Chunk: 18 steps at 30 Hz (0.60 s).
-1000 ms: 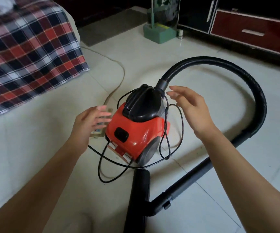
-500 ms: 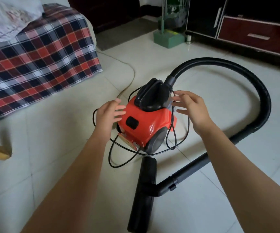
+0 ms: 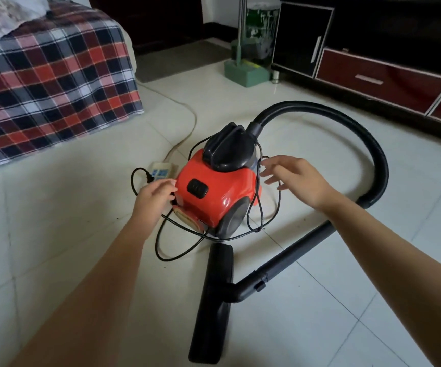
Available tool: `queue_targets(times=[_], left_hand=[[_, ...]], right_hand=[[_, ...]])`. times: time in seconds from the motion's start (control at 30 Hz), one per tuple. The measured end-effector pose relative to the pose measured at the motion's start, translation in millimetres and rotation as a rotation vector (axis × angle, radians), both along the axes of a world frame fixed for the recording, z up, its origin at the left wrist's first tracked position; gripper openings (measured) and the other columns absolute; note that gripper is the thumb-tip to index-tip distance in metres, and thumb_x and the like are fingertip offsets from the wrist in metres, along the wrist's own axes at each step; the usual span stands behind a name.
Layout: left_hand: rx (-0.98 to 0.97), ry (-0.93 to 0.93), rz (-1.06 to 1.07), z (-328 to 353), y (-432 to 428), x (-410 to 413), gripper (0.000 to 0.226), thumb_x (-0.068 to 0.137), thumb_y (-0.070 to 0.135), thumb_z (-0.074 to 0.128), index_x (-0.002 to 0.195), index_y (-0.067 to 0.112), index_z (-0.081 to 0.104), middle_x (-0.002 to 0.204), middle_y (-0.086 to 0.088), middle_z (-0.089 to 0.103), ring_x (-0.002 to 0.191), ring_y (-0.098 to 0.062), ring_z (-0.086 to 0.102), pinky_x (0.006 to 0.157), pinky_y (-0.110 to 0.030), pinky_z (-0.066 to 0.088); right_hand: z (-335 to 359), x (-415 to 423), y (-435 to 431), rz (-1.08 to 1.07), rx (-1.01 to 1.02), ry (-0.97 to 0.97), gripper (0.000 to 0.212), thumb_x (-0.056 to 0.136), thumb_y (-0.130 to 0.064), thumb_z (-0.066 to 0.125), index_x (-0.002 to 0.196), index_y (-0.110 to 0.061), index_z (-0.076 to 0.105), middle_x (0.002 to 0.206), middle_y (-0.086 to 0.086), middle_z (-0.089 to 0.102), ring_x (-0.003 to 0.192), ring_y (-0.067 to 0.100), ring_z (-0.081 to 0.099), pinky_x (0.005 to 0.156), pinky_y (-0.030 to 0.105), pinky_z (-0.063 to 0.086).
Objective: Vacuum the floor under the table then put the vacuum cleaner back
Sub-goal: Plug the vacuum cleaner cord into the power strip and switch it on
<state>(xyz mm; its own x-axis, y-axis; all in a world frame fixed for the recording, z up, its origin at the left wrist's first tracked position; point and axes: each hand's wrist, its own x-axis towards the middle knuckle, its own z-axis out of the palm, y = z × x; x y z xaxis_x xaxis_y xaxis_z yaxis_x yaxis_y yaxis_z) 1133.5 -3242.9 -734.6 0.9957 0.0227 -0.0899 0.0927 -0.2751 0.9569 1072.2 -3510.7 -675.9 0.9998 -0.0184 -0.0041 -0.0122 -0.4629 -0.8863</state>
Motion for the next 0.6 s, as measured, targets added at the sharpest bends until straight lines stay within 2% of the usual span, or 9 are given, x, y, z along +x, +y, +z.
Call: queue_targets(times=[0.07, 0.13, 0.2, 0.3, 0.37, 0.43, 0.5, 0.6], left_hand=[[-0.024, 0.0, 0.006, -1, -2, -1, 0.016, 0.096, 0.015, 0.048, 0.105, 0.019, 0.06, 0.095, 0.001, 0.066, 0.088, -0.017, 0.061, 0.082, -0.03, 0.045], [-0.028, -0.005, -0.011, -7, -6, -3, 0.018, 0.096, 0.014, 0.049, 0.108, 0.019, 0.061, 0.105, -0.005, 0.065, 0.094, -0.019, 0.06, 0.078, -0.026, 0.046], [-0.036, 0.002, -0.018, -15, -11, -3, 0.021, 0.094, 0.017, 0.052, 0.112, 0.019, 0.063, 0.117, -0.006, 0.062, 0.103, -0.019, 0.059, 0.084, -0.026, 0.046], [-0.072, 0.011, -0.025, -25, -20, -3, 0.028, 0.095, 0.02, 0.051, 0.121, 0.025, 0.061, 0.125, 0.005, 0.056, 0.116, -0.012, 0.051, 0.102, -0.03, 0.04], [-0.086, 0.005, -0.043, -29, -26, -4, 0.032, 0.097, 0.023, 0.049, 0.128, 0.029, 0.055, 0.12, 0.018, 0.049, 0.118, -0.002, 0.042, 0.106, -0.027, 0.032], [-0.016, -0.008, -0.095, -35, -30, -4, 0.039, 0.099, 0.024, 0.045, 0.138, 0.03, 0.046, 0.118, 0.023, 0.042, 0.117, 0.003, 0.035, 0.104, -0.023, 0.028], [0.113, -0.038, -0.157, -42, -32, -2, 0.044, 0.1, 0.023, 0.044, 0.143, 0.029, 0.038, 0.126, 0.019, 0.035, 0.119, 0.003, 0.028, 0.104, -0.023, 0.027], [0.34, -0.085, -0.198, -57, -36, 6, 0.05, 0.099, 0.027, 0.044, 0.147, 0.024, 0.032, 0.141, 0.006, 0.033, 0.128, -0.005, 0.026, 0.113, -0.036, 0.027]], right_hand=[[-2, 2, 3, 0.005, 0.069, 0.028, 0.04, 0.075, -0.037, 0.041, 0.106, -0.023, 0.062, 0.095, -0.005, 0.069, 0.089, 0.011, 0.066, 0.071, 0.022, 0.049], [-8, 3, 5, -0.012, 0.143, 0.042, 0.041, 0.074, -0.039, 0.041, 0.105, -0.023, 0.063, 0.097, -0.002, 0.07, 0.089, 0.014, 0.067, 0.074, 0.025, 0.05], [-14, 5, 3, -0.015, 0.166, 0.059, 0.037, 0.076, -0.038, 0.042, 0.102, -0.025, 0.064, 0.096, -0.002, 0.071, 0.089, 0.016, 0.067, 0.076, 0.027, 0.051], [-22, 7, -3, -0.017, 0.152, 0.062, 0.021, 0.092, -0.027, 0.045, 0.101, -0.024, 0.063, 0.096, -0.001, 0.069, 0.088, 0.019, 0.066, 0.077, 0.03, 0.05], [-24, 8, -8, -0.032, 0.164, 0.063, 0.025, 0.095, -0.016, 0.04, 0.096, -0.026, 0.063, 0.094, -0.001, 0.069, 0.087, 0.018, 0.066, 0.079, 0.032, 0.05], [-26, 11, -12, -0.065, 0.186, 0.064, 0.027, 0.094, -0.014, 0.039, 0.095, -0.026, 0.064, 0.092, -0.002, 0.069, 0.085, 0.016, 0.066, 0.081, 0.034, 0.05], [-27, 14, -14, -0.097, 0.209, 0.06, 0.027, 0.093, -0.013, 0.039, 0.098, -0.022, 0.064, 0.091, -0.003, 0.069, 0.084, 0.015, 0.066, 0.081, 0.034, 0.05], [-32, 19, -14, -0.132, 0.234, 0.042, 0.026, 0.094, -0.014, 0.039, 0.1, -0.02, 0.064, 0.092, -0.003, 0.069, 0.085, 0.016, 0.067, 0.08, 0.032, 0.051]])
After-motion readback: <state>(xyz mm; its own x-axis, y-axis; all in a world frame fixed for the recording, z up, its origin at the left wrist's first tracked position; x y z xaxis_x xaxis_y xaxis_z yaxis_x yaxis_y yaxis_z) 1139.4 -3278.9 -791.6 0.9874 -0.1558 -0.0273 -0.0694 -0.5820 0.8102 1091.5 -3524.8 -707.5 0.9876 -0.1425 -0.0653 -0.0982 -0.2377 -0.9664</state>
